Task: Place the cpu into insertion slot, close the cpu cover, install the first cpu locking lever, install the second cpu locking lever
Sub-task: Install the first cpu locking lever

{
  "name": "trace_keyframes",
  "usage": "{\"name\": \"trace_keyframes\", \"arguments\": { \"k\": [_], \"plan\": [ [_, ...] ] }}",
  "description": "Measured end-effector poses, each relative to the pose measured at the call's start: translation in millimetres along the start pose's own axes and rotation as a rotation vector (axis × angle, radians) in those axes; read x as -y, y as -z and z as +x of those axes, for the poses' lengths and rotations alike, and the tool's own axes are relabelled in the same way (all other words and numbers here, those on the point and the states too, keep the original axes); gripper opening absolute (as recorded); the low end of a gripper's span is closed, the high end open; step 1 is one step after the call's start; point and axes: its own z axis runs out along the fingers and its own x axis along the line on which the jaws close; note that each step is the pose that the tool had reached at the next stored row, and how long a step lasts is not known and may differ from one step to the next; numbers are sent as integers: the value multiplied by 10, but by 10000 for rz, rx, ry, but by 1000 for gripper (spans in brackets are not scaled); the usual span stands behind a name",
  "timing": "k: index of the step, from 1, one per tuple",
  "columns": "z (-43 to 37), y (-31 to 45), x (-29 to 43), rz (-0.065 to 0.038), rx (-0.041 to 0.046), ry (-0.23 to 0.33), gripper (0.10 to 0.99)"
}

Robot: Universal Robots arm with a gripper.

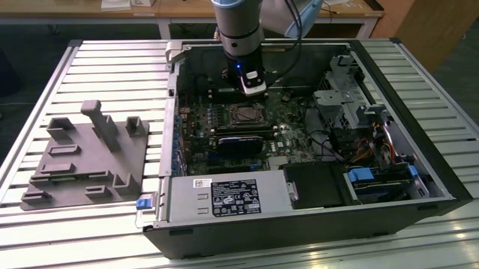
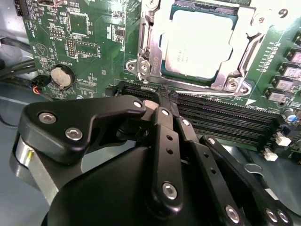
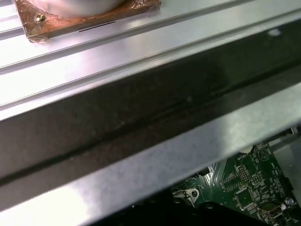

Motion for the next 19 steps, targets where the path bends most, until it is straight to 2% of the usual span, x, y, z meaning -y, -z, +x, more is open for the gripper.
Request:
{"name": "trace_keyframes", "arguments": {
  "k": [19],
  "plan": [
    [6, -66, 18, 43, 78, -364, 106]
  ]
}}
